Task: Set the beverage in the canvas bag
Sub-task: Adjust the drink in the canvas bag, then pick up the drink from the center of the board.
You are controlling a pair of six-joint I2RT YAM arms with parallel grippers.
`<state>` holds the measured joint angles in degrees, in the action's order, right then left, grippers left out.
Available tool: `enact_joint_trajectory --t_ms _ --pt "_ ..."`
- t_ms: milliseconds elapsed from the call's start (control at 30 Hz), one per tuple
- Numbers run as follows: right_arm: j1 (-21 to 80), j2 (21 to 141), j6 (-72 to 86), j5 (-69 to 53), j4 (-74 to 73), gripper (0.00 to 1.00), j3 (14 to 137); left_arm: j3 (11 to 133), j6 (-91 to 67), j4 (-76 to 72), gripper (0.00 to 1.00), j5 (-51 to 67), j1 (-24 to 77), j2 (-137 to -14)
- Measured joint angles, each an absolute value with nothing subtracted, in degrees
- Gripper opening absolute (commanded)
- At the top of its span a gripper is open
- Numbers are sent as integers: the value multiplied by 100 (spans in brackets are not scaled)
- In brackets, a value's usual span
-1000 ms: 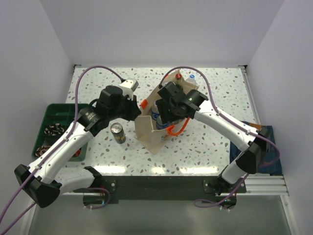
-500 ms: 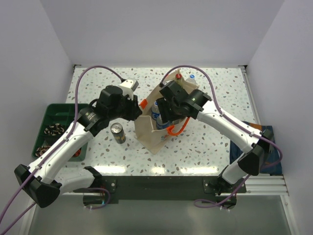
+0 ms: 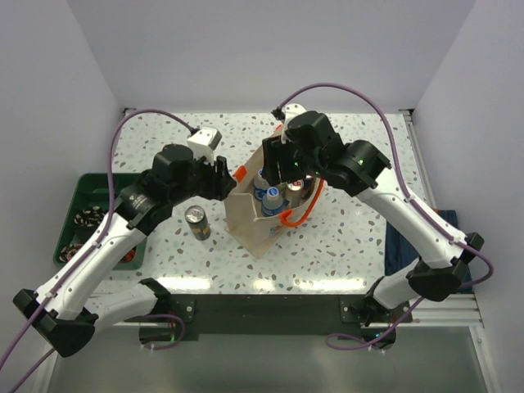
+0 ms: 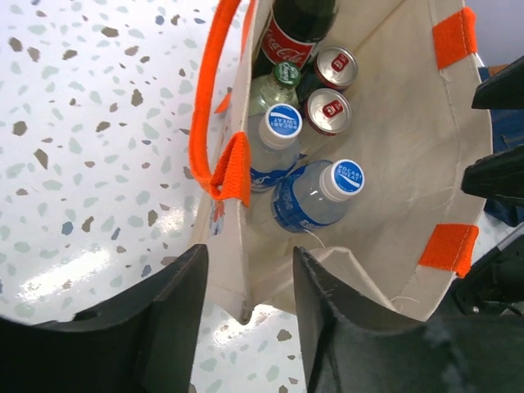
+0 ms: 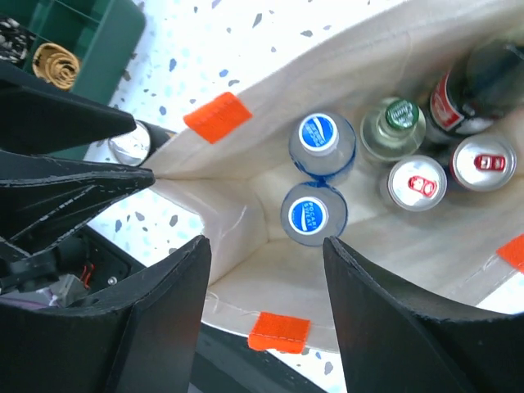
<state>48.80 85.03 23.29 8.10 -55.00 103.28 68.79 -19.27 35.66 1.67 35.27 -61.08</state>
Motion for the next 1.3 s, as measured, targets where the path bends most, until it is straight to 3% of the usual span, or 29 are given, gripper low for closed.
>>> enact_joint_trajectory --t_ms 167,700,1000,1300 --pt "5166 8746 2043 827 -5544 62 10836 6882 -1977 3579 63 -336 3524 -5894" --pt "6578 10519 1068 982 -5924 64 12650 6261 -2508 3894 63 -1754 2742 -5417" --pt "6825 10925 869 989 -5983 65 12803 5081 -2609 3776 63 -1457 1500 -5404" --pt "6873 11343 847 945 -5977 65 12774 4707 -2488 3481 63 -513 -75 -5448"
